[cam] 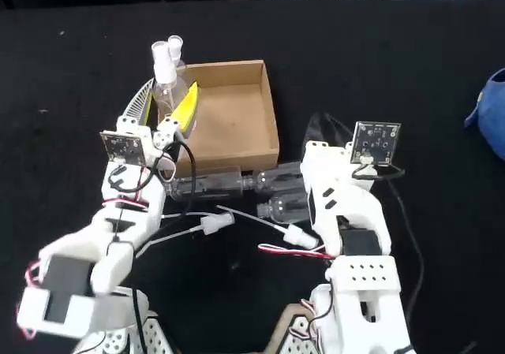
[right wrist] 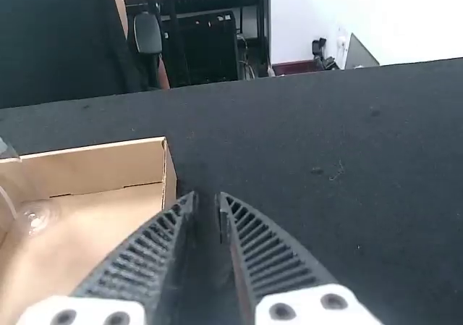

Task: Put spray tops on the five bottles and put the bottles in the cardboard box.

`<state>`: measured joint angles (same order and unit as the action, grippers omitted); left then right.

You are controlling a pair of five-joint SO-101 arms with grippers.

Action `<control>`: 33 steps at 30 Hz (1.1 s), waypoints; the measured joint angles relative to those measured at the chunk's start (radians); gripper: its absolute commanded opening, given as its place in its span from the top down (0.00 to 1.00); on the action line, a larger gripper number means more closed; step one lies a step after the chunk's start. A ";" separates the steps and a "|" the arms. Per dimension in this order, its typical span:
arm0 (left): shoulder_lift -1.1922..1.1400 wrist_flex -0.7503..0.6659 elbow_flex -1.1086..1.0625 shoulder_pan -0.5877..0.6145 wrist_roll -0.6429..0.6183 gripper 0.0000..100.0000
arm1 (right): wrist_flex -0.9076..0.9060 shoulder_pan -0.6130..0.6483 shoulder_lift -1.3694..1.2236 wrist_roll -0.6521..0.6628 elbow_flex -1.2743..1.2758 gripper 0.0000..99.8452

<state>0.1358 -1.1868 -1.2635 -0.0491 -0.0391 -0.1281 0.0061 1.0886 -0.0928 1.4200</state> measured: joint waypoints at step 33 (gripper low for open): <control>-0.529 -0.354 0.207 0.041 0.000 0.97 | 0.000 0.000 0.000 0.000 0.000 0.97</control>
<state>-0.3936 -1.5413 -1.0564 -0.0077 -0.0391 -0.1281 0.0061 1.0886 -0.0928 1.4200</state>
